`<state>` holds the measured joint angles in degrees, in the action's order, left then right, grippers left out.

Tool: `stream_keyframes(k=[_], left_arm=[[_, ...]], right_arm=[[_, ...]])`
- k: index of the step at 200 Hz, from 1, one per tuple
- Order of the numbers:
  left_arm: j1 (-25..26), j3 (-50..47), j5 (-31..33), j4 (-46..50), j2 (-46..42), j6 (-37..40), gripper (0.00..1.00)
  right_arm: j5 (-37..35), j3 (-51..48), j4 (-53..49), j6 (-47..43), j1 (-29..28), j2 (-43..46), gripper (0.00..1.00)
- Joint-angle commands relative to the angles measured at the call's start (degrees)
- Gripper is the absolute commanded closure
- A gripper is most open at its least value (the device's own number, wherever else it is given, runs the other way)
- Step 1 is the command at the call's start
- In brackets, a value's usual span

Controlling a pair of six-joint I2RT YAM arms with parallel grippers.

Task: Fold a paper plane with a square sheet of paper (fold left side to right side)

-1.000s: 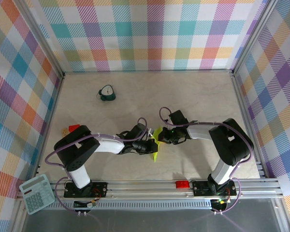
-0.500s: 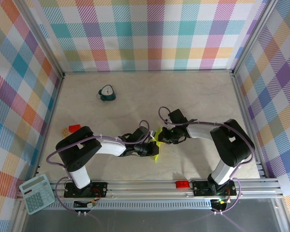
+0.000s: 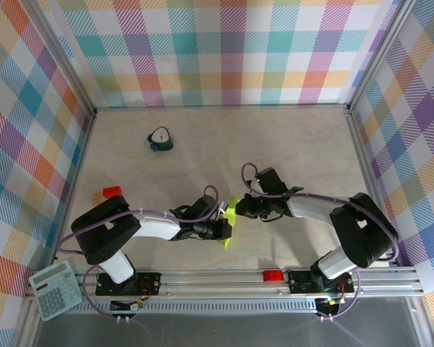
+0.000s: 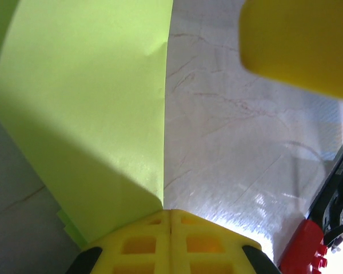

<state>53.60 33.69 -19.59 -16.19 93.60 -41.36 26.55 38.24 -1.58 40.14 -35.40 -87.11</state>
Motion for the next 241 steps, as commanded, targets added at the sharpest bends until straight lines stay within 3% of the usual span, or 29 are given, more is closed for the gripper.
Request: stream_keyframes(k=[1, 99, 241], left_arm=[[0.71, -2.8, 2.55, 11.11, 0.97, 3.61, 1.0], [0.71, -1.79, 4.21, 14.58, 1.39, 4.71, 1.0], [0.76, -4.2, 4.57, 14.34, 0.46, 3.75, 1.0]], right_arm=[[1.75, 0.07, 5.04, 1.49, -1.71, -2.37, 1.0], [-1.37, 1.54, 6.25, 0.66, -3.11, -9.79, 1.0], [-2.64, 5.74, 2.78, -5.02, 5.09, -13.29, 1.0]])
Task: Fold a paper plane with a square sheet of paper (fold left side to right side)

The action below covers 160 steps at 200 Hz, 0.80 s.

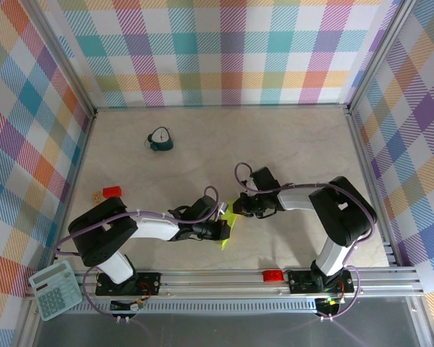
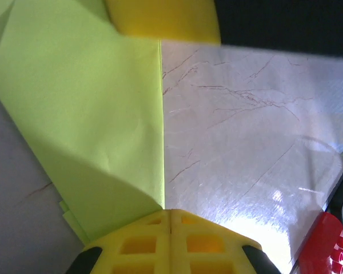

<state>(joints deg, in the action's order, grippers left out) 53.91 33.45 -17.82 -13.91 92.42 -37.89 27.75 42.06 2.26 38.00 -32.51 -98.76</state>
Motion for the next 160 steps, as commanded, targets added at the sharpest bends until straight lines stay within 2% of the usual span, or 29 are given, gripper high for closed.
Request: stream_keyframes(k=[1, 99, 134, 160], left_arm=[[0.43, -3.99, 2.8, 12.02, 1.63, 0.27, 1.0], [0.43, -4.51, 4.33, 12.74, -0.55, 0.22, 1.0], [-0.2, -3.07, 4.22, 13.44, -1.24, 1.82, 1.0], [-1.19, -1.83, 3.76, 12.93, -1.51, 3.54, 1.0]], right_arm=[[-3.84, 2.03, -1.14, -2.91, 2.29, -1.71, 1.0], [-0.81, 9.55, -4.48, -5.91, 9.52, -5.95, 1.0], [-1.68, 10.7, -9.54, -7.12, 9.57, 1.04, 1.0], [0.38, 6.24, -8.62, -3.93, 8.8, 7.18, 1.0]])
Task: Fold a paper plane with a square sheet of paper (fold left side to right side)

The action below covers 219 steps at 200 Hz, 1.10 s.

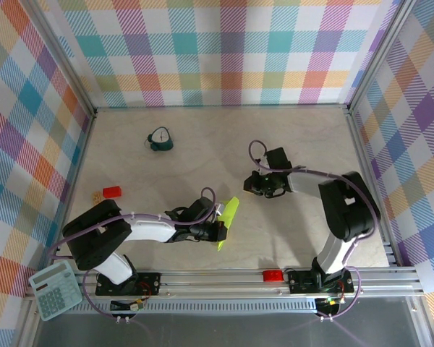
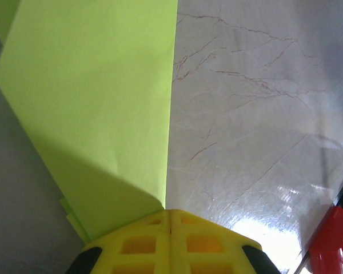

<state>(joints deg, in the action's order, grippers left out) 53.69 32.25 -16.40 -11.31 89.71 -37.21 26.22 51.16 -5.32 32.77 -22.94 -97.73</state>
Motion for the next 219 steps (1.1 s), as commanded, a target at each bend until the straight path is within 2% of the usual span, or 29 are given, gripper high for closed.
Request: stream_keyframes(k=[1, 40, 75, 173, 219], left_arm=[[-1.05, -0.57, 2.3, 10.34, 1.23, 2.94, 1.0], [-3.27, 3.21, 1.3, 11.45, 2.86, 6.62, 1.0], [-4.21, 5.17, 1.37, 12.77, 3.62, 9.14, 1.0], [-4.22, 4.31, 0.93, 10.46, 3.54, 9.19, 1.0], [-4.66, 5.16, -0.12, 10.01, 2.28, 8.68, 1.0]], right_arm=[[1.95, -3.1, -0.93, 1.53, -0.87, 6.37, 1.0], [3.4, -9.6, 5.14, 9.86, -9.36, 7.88, 1.0], [2.83, -11.3, 10.47, 14.37, -13.62, 4.57, 1.0], [3.51, -8.1, 9.51, 13.61, -15.21, -0.73, 0.99], [2.32, -7.46, 5.17, 12.62, -16.17, -3.72, 1.0]])
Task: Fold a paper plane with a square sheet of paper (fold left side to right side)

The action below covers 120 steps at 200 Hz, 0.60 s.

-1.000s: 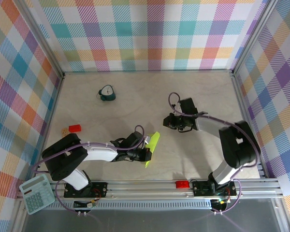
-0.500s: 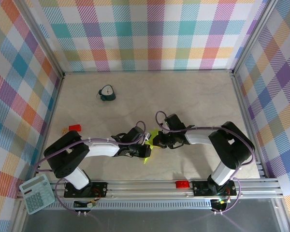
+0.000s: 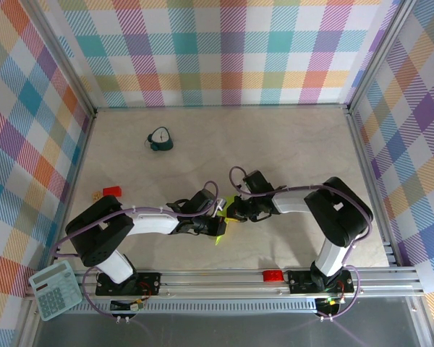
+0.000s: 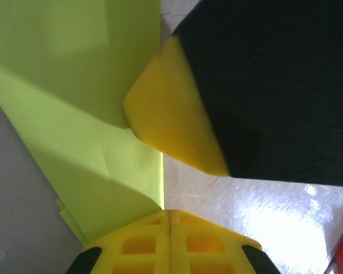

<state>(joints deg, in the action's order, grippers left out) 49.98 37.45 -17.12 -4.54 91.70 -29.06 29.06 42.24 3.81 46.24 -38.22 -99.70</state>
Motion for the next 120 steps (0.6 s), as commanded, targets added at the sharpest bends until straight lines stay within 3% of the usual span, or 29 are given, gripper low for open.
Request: stream_keyframes(k=[1, 68, 120], left_arm=[[-0.94, 0.02, 0.52, 3.22, 0.18, 0.51, 1.0], [-3.64, -0.02, -9.03, 0.12, -7.86, -7.05, 0.99], [-3.48, -8.42, -16.02, -12.88, -9.19, -17.49, 1.0]], right_arm=[[-0.59, 1.49, -4.11, -0.91, -0.89, -1.83, 1.0], [-5.12, 1.37, -11.7, -2.07, -1.24, -3.14, 1.0], [-5.99, 2.56, -13.77, -2.16, -1.41, -4.4, 1.0]])
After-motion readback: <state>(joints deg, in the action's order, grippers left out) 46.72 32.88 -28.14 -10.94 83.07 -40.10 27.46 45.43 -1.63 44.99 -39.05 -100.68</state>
